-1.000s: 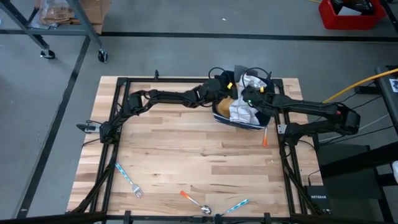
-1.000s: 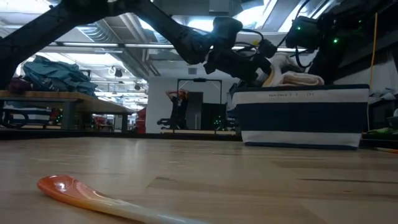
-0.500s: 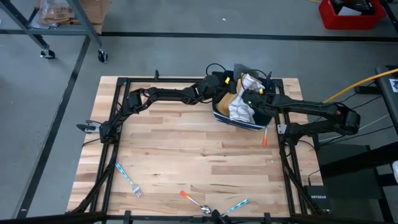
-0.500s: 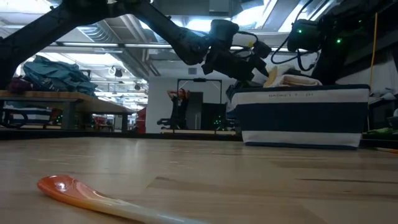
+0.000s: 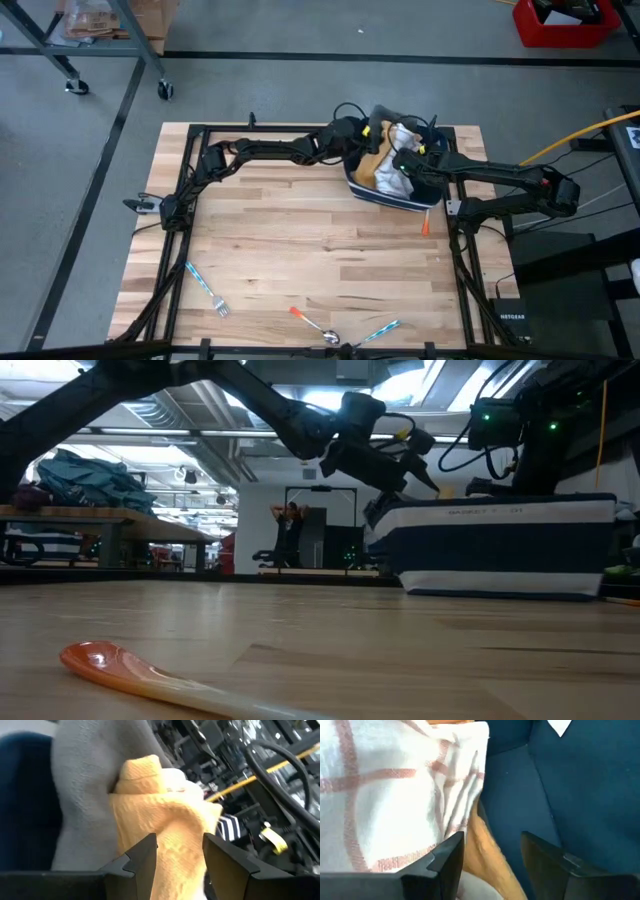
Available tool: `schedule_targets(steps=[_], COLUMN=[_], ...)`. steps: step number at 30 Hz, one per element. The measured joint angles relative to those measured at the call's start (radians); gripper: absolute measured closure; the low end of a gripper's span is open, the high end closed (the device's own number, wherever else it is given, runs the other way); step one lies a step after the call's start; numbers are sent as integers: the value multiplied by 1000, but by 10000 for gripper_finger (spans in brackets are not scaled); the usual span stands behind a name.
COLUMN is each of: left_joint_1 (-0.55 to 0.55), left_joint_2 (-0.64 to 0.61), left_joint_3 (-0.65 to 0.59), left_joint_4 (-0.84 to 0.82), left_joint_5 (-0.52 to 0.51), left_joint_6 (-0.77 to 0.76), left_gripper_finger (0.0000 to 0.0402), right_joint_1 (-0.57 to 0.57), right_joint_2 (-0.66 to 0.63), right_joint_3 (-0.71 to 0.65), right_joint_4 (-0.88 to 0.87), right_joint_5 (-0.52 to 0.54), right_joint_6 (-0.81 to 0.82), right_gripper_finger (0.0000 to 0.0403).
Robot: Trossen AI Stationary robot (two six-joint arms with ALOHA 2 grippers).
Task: Fold towel
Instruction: Put the stacked towels into the blue bin
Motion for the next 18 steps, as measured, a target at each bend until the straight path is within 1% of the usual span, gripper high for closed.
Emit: schedule_targets(steps=[5,8,10,14,18], left_joint_1=[-11,-11,-2,11,17], left_joint_2=[-10,-42,-72,-143,-196], left_joint_3=[-3,-8,-9,-8,-6], left_joint_4=[33,27,16,8,-90], left_joint_5=[15,-5,-33,-81,-83], left_joint_6=[6,33,77,195,313], left_gripper_finger=[249,249,249,249,249], right_joint_1=[0,0,0,0,0], right_joint_2=[0,-7,-21,-72,-139], right_joint_3=[-1,-2,-4,-4,-3], right_joint_4=[12,19,14,28,38], right_joint_5=[11,30,54,65,64], right_joint_6=[-4,-3,-3,-3,-2], right_gripper_finger=[208,208,208,208,208])
